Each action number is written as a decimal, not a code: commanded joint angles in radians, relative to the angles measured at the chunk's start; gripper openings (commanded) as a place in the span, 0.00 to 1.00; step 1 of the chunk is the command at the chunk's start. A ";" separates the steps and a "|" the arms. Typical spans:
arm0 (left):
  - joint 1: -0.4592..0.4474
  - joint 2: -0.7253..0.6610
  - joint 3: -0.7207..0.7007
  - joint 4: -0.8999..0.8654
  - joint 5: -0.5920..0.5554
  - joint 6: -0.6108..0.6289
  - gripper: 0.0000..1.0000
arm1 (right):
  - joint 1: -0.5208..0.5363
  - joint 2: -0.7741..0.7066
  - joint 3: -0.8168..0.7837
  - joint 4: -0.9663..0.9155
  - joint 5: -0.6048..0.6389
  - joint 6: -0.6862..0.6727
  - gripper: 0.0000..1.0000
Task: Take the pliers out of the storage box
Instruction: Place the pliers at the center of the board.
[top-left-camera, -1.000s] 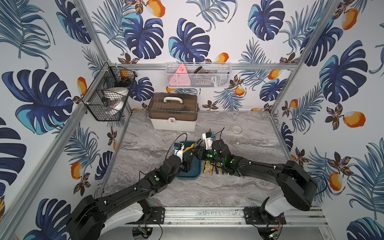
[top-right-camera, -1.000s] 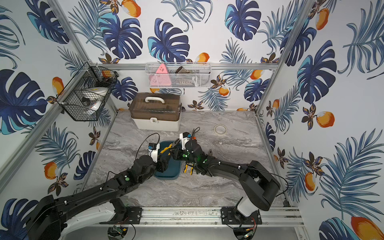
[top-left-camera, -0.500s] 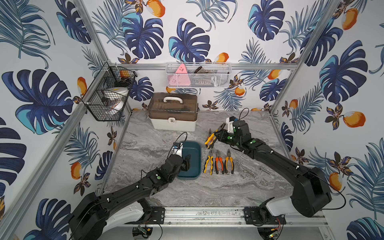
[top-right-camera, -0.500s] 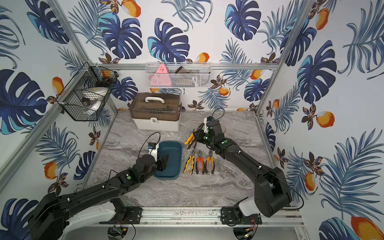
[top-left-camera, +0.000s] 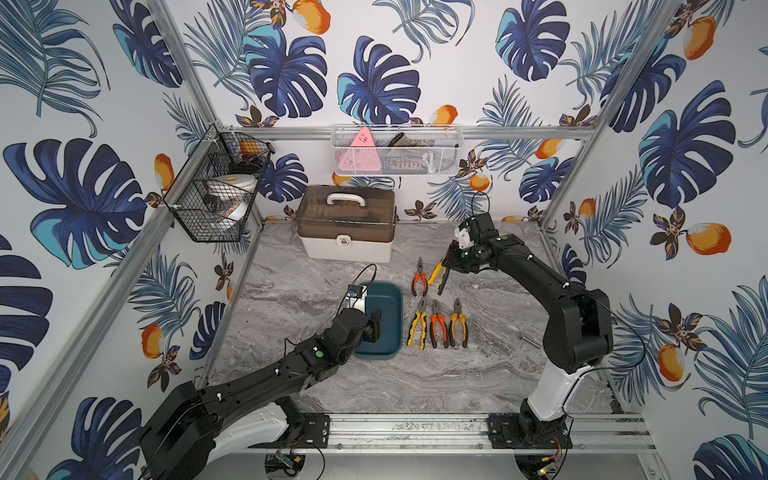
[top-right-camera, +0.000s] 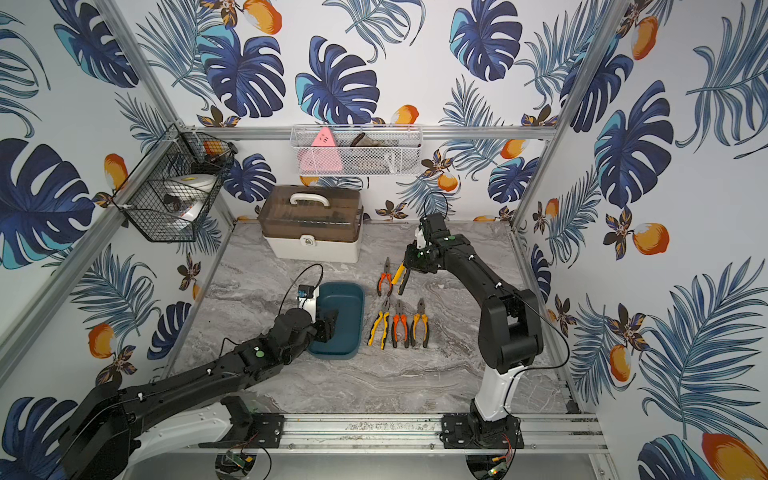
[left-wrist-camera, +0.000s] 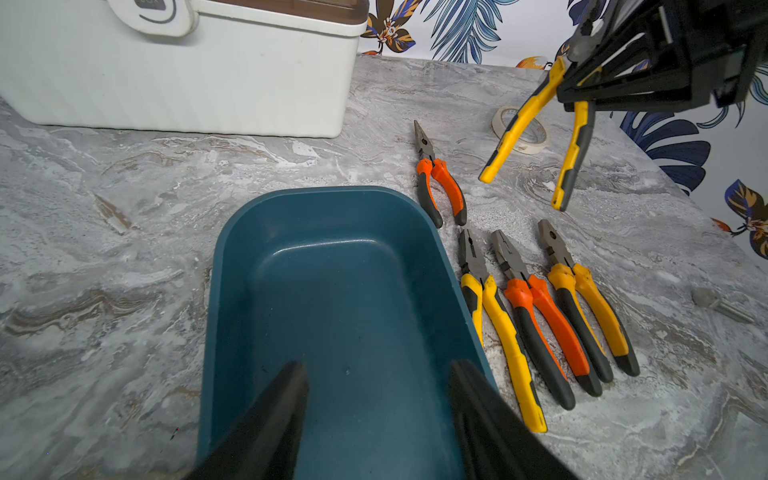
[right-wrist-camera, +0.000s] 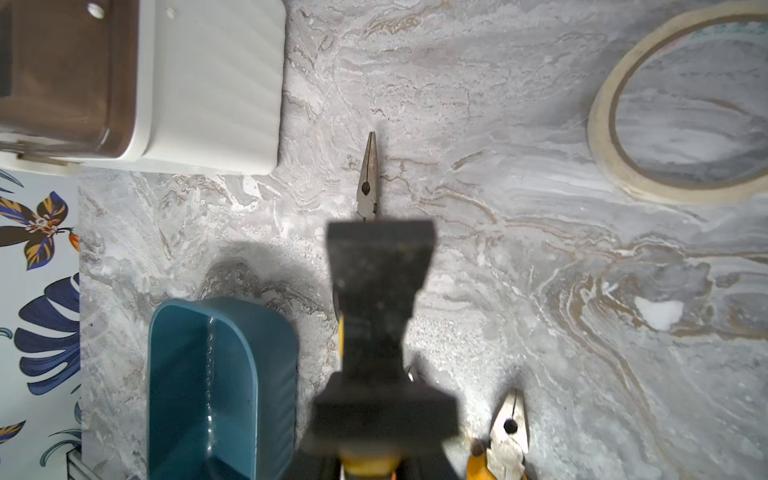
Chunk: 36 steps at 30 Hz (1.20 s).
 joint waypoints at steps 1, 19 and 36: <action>0.001 0.007 0.006 0.003 -0.007 0.000 0.62 | -0.002 0.084 0.096 -0.072 0.029 -0.042 0.00; 0.001 0.006 0.006 0.001 0.000 0.003 0.62 | -0.007 0.384 0.207 0.063 0.163 -0.034 0.00; 0.001 0.031 0.018 0.003 0.013 0.001 0.62 | -0.080 0.362 0.054 0.227 -0.071 0.001 0.00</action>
